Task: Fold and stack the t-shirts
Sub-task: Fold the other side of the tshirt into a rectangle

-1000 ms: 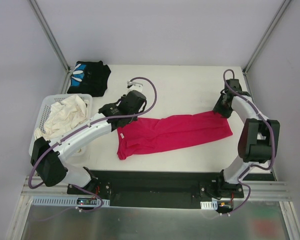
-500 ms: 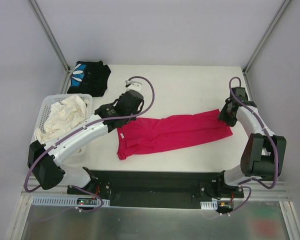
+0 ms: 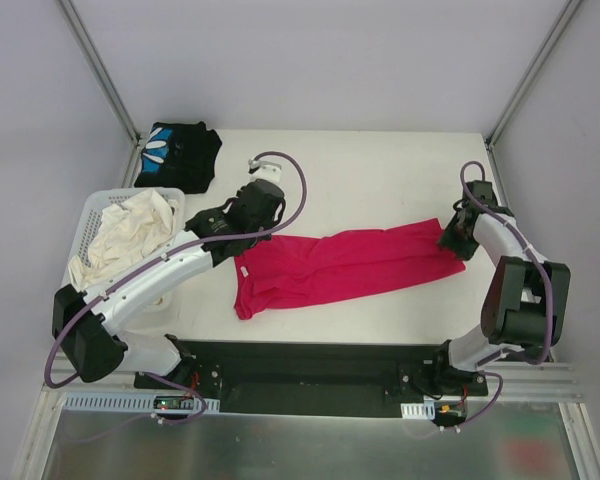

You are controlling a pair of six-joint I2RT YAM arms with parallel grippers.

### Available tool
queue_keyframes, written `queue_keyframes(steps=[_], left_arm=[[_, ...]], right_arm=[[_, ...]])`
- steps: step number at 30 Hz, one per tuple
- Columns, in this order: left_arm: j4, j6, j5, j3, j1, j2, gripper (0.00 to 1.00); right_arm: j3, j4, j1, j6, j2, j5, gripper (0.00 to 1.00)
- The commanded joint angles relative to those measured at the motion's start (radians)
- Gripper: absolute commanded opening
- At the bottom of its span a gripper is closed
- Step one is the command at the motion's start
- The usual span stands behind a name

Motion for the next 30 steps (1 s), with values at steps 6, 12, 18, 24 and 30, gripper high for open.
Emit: queue_keyframes(steps=[6,12,18,24,30], left_arm=[[0.014,0.018,0.012,0.023,0.012,-0.009,0.32],[0.016,0.020,0.016,0.021,0.012,-0.009,0.32],[0.016,0.017,0.016,0.013,0.012,-0.006,0.32],[0.016,0.012,0.025,0.021,0.012,0.008,0.32],[0.016,0.012,0.030,0.024,0.012,0.017,0.32]], right_arm=[[0.048,0.076,-0.026,0.014,0.092,0.004,0.43],[0.079,0.112,-0.048,0.014,0.138,-0.012,0.43],[0.093,0.119,-0.054,0.014,0.169,-0.025,0.43],[0.096,0.130,-0.054,0.014,0.185,-0.032,0.40],[0.091,0.139,-0.054,0.013,0.184,-0.042,0.20]])
